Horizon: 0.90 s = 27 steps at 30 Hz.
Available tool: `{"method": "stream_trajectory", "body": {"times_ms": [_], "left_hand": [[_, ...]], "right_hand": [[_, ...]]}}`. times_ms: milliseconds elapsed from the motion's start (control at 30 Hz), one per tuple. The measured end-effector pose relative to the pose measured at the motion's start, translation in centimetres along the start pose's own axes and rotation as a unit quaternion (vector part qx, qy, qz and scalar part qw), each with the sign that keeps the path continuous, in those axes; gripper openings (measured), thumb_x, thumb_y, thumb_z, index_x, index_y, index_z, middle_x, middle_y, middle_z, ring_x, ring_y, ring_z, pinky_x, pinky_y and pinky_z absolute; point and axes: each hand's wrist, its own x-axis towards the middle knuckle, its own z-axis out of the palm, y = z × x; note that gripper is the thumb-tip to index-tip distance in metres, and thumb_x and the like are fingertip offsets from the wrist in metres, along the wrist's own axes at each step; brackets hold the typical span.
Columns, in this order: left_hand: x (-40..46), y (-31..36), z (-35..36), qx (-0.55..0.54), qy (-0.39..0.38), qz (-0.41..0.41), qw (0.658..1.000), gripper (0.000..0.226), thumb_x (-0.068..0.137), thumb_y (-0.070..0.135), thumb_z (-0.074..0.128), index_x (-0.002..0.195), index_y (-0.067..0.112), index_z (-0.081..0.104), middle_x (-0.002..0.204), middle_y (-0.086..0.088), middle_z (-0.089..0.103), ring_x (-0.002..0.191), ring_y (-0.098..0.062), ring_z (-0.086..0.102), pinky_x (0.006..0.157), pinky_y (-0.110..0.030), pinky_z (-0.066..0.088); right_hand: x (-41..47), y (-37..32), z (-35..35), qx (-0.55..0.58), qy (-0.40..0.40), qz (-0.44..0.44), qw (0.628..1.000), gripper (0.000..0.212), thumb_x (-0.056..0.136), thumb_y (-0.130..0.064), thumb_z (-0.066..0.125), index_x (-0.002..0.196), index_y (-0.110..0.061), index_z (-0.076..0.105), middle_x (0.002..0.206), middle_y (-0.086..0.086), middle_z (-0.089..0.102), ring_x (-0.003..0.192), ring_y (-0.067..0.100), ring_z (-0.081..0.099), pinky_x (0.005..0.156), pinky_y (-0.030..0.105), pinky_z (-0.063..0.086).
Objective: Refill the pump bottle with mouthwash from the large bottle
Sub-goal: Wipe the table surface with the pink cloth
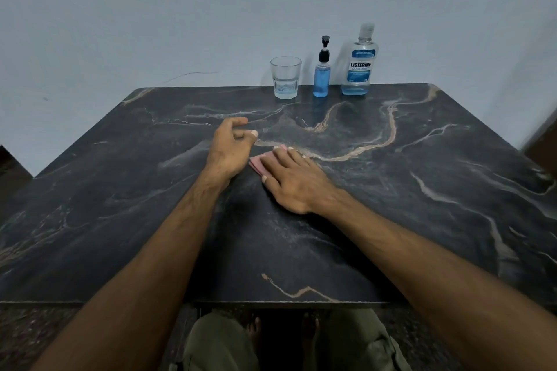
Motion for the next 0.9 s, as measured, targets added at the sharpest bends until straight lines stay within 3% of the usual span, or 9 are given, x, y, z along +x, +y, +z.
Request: {"method": "stream_trajectory", "body": {"times_ms": [133,233,433,600,733,833,900], "left_hand": [[-0.3,0.0,0.6,0.001,-0.017,0.009,1.000,0.032,0.090,0.021,0.063,0.121,0.018,0.053,0.089,0.006,0.063,0.091,-0.014,0.061,0.079,-0.026,0.045],[-0.3,-0.3,0.7,0.009,-0.031,0.008,0.999,0.035,0.090,0.023,0.063,0.124,0.017,0.052,0.093,0.006,0.063,0.095,-0.014,0.061,0.081,-0.025,0.044],[-0.6,-0.1,1.9,0.007,-0.039,0.030,0.999,0.034,0.092,0.024,0.061,0.123,0.018,0.052,0.093,0.007,0.062,0.095,-0.012,0.060,0.086,-0.025,0.045],[-0.5,0.7,3.3,0.000,-0.038,0.048,0.998,0.034,0.091,0.022,0.062,0.123,0.016,0.052,0.089,0.011,0.061,0.085,-0.003,0.059,0.077,-0.019,0.045],[-0.2,1.6,4.5,-0.005,-0.049,0.047,0.998,0.031,0.091,0.021,0.062,0.120,0.018,0.052,0.092,0.010,0.062,0.091,-0.010,0.061,0.078,-0.020,0.046],[-0.1,1.8,4.9,0.003,-0.067,0.049,0.997,0.032,0.091,0.024,0.062,0.121,0.020,0.051,0.096,0.010,0.062,0.097,-0.012,0.062,0.083,-0.024,0.047],[0.0,1.8,4.9,0.010,-0.076,0.048,0.996,0.033,0.091,0.025,0.061,0.122,0.020,0.051,0.097,0.010,0.062,0.099,-0.012,0.062,0.085,-0.026,0.048]], "right_hand": [[-2.7,2.1,-0.1,-0.006,-0.003,0.007,1.000,0.056,0.099,-0.045,0.020,0.150,-0.023,0.019,0.162,0.005,0.011,0.149,0.024,0.006,0.118,0.041,0.007],[-3.9,5.5,-0.7,-0.028,0.004,0.060,0.998,0.058,0.099,-0.049,0.016,0.151,-0.023,0.018,0.161,0.006,0.013,0.149,0.026,0.007,0.118,0.044,0.007],[-1.7,10.2,-2.3,-0.032,0.037,0.191,0.980,0.052,0.099,-0.044,0.022,0.141,-0.016,0.033,0.150,0.013,0.031,0.140,0.031,0.025,0.116,0.047,0.021],[-0.6,5.5,-1.0,-0.010,0.018,0.102,0.995,0.051,0.100,-0.044,0.020,0.142,-0.016,0.031,0.153,0.014,0.026,0.143,0.030,0.020,0.117,0.047,0.019],[-4.1,4.3,-0.7,0.001,0.028,0.041,0.999,0.051,0.098,-0.041,0.021,0.144,-0.019,0.028,0.156,0.010,0.022,0.147,0.027,0.012,0.119,0.043,0.015],[-7.0,7.5,-1.6,-0.018,0.032,0.054,0.998,0.052,0.098,-0.042,0.023,0.144,-0.018,0.031,0.153,0.009,0.028,0.143,0.027,0.021,0.117,0.042,0.020],[-8.1,11.3,-2.5,-0.047,0.054,0.117,0.991,0.051,0.098,-0.043,0.023,0.139,-0.018,0.035,0.144,0.010,0.037,0.133,0.027,0.032,0.111,0.045,0.027]]}}
